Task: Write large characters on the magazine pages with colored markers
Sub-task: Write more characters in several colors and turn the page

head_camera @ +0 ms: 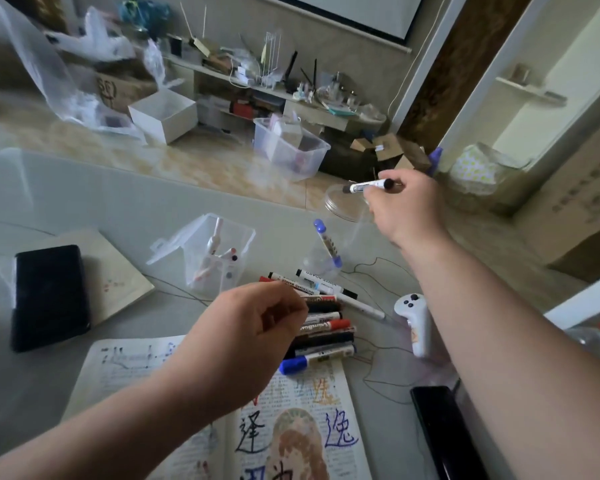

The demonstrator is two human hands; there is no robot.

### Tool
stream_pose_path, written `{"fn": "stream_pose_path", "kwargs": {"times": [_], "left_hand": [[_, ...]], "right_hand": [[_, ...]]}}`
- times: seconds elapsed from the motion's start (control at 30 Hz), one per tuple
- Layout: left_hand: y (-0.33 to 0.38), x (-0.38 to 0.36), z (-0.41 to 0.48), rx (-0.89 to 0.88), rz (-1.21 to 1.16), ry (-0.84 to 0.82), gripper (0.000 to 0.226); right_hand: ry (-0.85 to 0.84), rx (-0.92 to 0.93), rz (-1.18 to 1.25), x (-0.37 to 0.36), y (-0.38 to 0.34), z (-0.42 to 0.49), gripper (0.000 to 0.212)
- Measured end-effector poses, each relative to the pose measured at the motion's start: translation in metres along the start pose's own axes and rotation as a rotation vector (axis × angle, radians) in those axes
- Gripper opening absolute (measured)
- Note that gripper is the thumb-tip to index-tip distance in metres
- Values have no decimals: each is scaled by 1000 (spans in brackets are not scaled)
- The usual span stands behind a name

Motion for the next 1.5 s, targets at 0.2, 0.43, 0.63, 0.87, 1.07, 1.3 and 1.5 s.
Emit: {"fn": "stream_pose_path", "kwargs": {"times": [0.2,0.43,0.63,0.87,1.07,1.3,1.5], "left_hand": [[-3,2,4,21,12,-12,8],[-17,4,1,87,75,45,17],[-24,-9,-6,157,173,-65,18],[-22,-19,-8,154,285,-189,12],[-26,-42,-27,33,481,-492,27],[-4,-67,-55,-44,380,-755,10],[7,-69,-66,-28,280,-727,9]], "right_hand": [[-73,51,-38,-9,7,-35,16],[-511,-17,-421,-47,86,-127,1],[-721,214,-634,-67,101,-163,15],[-793,329,-764,-73,94,-173,11],[-816,339,-756,-46,58,-194,14],[-811,35,-152,13,47,-225,16],[-720,-254,555,36,70,-241,16]]}}
Point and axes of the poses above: each hand's wrist, its own z-axis towards the middle knuckle, its own x-axis out of the back of the hand, y = z × x, the point moved 6 cm from there along z, towards the middle knuckle, and after that the axes turned 1 degree about -y, right-handed, at the moved point
